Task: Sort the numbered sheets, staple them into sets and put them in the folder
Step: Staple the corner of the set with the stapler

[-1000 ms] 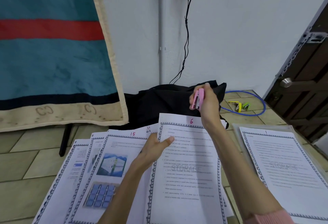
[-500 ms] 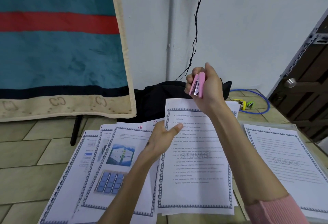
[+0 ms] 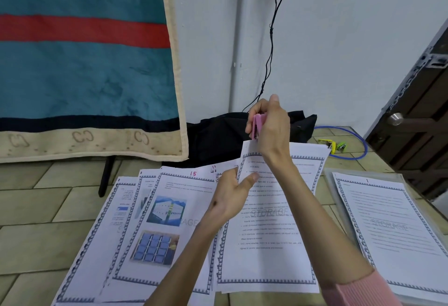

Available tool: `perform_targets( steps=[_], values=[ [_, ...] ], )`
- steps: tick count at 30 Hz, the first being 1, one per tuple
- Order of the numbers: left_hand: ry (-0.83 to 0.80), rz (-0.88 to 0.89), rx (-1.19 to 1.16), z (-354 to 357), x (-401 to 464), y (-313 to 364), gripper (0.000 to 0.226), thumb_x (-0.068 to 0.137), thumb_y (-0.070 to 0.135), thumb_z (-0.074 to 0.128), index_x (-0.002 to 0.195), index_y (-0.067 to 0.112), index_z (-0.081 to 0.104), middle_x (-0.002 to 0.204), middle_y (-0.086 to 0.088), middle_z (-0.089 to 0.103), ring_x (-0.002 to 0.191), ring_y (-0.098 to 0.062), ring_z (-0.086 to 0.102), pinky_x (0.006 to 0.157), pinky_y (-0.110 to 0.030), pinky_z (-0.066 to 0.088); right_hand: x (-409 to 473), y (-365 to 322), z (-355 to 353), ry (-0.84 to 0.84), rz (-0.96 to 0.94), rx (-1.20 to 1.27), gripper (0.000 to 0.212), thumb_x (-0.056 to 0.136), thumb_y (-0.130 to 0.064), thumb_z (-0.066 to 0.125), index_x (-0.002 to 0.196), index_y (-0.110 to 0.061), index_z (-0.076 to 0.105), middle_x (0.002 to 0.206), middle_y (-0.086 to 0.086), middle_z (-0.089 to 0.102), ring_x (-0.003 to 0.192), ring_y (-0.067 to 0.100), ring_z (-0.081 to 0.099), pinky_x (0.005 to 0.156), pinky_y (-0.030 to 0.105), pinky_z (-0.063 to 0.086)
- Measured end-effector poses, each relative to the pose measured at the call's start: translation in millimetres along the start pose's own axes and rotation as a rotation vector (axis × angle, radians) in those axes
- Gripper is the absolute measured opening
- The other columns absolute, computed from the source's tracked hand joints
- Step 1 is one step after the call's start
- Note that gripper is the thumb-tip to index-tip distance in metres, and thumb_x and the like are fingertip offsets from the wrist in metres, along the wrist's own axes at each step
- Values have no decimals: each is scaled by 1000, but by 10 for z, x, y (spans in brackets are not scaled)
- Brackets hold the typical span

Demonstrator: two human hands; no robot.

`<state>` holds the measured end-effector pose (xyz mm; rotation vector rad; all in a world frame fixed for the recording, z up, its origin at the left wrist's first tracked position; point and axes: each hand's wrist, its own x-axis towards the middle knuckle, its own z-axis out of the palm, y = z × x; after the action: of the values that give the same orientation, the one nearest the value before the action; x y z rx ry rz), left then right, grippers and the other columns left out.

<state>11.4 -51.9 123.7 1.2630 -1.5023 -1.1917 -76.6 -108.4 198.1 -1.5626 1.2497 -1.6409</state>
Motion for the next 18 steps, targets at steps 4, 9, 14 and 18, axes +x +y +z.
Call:
perform_targets(
  steps=[4, 9, 14, 18],
  values=[
    [9, -33, 8, 0, 2, 40, 18, 94, 31, 52, 77, 25, 57, 39, 13, 32, 33, -4, 27, 40, -13, 29, -70, 17, 47, -74, -11, -11, 63, 91, -36, 12, 49, -16, 54, 38, 1, 53, 46, 18, 49, 78, 32, 43],
    [29, -44, 54, 14, -14, 87, 30, 93, 33, 53, 66, 26, 43, 46, 10, 25, 30, -6, 22, 35, -12, 23, -77, -30, 58, -69, -9, -86, 72, 92, -38, 11, 46, 2, 49, 43, 13, 53, 48, 20, 48, 62, 30, 39],
    [39, -85, 67, 74, -4, 92, 38, 93, 34, 52, 62, 21, 34, 43, 11, 23, 28, -7, 19, 32, -13, 19, -62, -28, 64, -14, -28, -152, 72, 92, -38, 10, 43, 3, 44, 39, 7, 44, 45, 16, 44, 63, 30, 40],
    [46, -68, 10, 157, -11, 68, 31, 94, 28, 51, 65, 23, 44, 36, 11, 25, 30, -6, 20, 34, -15, 22, -46, 5, 94, 20, 2, -141, 76, 91, -48, 13, 44, 5, 40, 31, -1, 38, 41, 15, 42, 58, 29, 40]
  ],
)
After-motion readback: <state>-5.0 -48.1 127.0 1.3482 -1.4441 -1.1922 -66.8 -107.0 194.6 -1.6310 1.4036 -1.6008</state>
